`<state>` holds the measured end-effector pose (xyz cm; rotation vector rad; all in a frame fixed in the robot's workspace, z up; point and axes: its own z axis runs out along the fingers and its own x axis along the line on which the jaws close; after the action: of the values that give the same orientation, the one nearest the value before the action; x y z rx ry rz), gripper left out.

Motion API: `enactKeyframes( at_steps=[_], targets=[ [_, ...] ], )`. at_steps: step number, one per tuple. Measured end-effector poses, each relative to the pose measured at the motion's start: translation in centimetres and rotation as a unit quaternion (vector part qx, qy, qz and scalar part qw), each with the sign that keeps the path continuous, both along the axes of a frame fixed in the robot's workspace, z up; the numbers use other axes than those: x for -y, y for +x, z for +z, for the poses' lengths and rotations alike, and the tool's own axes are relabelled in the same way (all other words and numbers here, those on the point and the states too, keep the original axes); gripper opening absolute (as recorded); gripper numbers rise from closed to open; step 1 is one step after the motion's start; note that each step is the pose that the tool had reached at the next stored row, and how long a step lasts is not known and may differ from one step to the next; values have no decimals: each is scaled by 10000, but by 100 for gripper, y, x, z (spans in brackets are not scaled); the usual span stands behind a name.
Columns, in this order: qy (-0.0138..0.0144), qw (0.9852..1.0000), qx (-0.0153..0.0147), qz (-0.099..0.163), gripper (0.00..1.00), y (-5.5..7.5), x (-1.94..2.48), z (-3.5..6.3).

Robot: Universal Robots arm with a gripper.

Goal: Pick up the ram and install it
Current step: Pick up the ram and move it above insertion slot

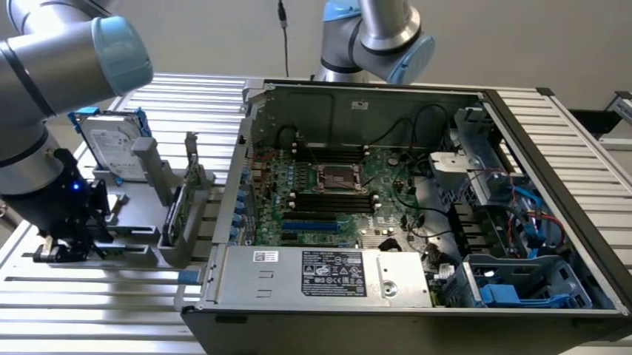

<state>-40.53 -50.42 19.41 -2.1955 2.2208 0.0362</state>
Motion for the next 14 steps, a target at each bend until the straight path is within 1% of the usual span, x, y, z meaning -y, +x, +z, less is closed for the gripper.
enactKeyframes(
  at_steps=[2,4,8,9,10,11,14],
  targets=[
    [13,10000,1,-1,35,0,7,-5],
    [27,10000,0,-1,21,0,13,-6],
    [60,10000,0,-2,21,-1,19,-6],
    [64,10000,1,-2,21,0,20,-7],
    [68,10000,1,-2,18,0,20,-7],
    [70,10000,1,-3,14,0,21,-6],
    [73,10000,1,-4,14,0,22,-6]
  ],
)
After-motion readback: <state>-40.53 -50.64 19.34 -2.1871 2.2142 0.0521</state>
